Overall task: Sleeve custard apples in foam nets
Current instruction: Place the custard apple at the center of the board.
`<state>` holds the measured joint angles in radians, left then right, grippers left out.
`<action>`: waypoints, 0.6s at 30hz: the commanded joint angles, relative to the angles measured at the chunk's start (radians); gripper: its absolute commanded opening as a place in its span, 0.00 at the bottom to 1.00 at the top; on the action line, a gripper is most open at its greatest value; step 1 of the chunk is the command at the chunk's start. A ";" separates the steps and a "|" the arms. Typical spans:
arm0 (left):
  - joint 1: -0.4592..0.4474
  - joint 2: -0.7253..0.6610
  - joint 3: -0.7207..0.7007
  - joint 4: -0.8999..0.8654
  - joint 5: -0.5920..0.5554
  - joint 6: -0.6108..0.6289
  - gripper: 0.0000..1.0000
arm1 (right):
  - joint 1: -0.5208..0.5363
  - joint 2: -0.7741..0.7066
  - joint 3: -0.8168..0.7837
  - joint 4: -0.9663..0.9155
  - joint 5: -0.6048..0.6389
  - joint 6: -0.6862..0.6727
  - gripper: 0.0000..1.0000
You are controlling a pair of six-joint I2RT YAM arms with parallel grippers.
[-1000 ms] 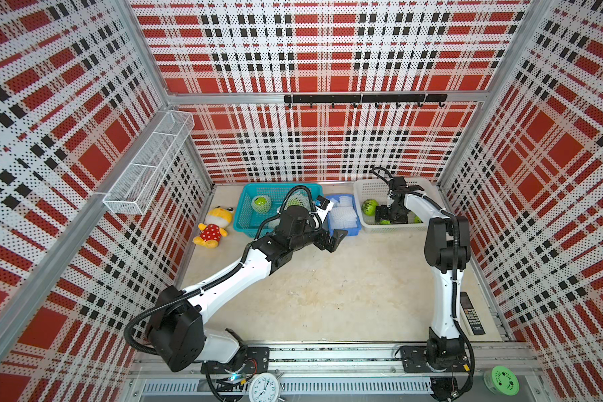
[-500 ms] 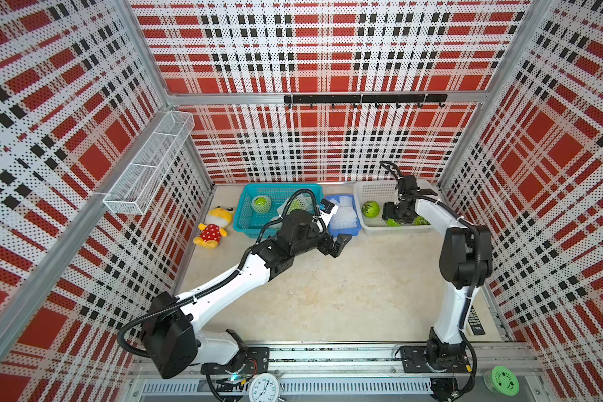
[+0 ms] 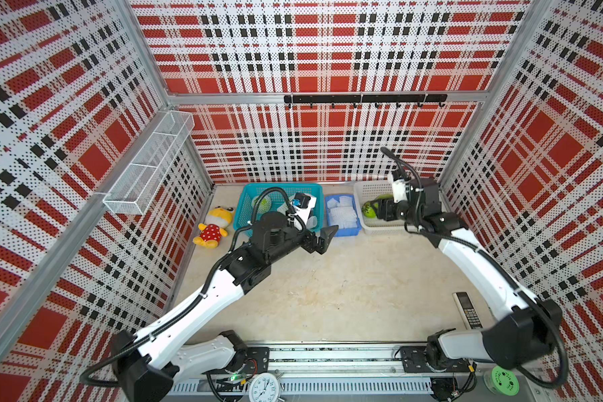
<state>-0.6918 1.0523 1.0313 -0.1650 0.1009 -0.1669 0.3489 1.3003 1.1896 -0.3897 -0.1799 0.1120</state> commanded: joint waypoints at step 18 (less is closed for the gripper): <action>0.141 -0.391 -0.370 -0.119 -0.017 -0.250 1.00 | 0.543 0.187 -0.709 0.876 0.071 -0.151 0.65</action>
<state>-0.5652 0.6743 0.6613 -0.2798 0.1177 -0.3786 0.8768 1.4189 0.4896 0.2897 -0.1612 -0.0345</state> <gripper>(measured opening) 0.993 0.693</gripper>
